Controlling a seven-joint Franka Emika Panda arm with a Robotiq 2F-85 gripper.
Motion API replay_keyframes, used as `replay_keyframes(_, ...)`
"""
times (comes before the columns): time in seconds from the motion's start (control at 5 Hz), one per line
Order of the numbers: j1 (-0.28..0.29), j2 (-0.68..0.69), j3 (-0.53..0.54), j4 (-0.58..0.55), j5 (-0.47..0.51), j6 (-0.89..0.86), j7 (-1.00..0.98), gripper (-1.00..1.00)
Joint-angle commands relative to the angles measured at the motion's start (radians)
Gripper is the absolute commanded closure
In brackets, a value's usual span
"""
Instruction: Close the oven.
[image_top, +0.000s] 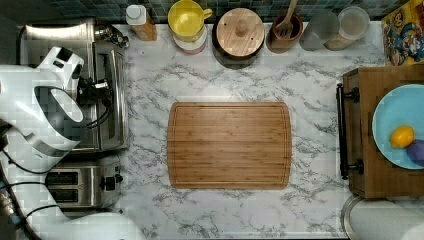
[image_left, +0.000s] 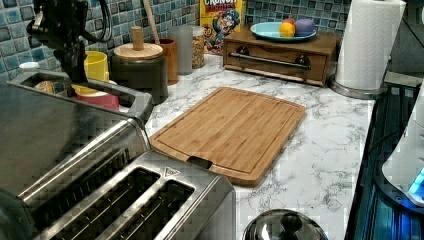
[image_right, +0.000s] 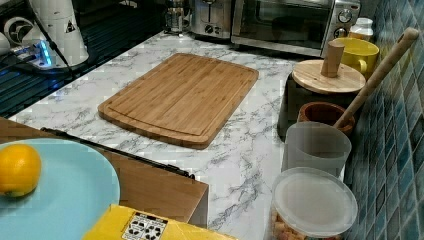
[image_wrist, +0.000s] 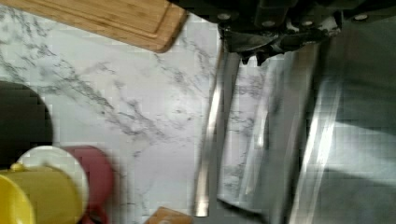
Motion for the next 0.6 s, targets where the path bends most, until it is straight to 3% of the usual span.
replay_keyframes(0.2,-0.061,-0.109,0.03,0.252,0.147,-0.061,-0.079,1.0)
replay_keyframes(0.6,-0.059,-0.109,0.028,0.252,0.148,-0.061,-0.079,1.0)
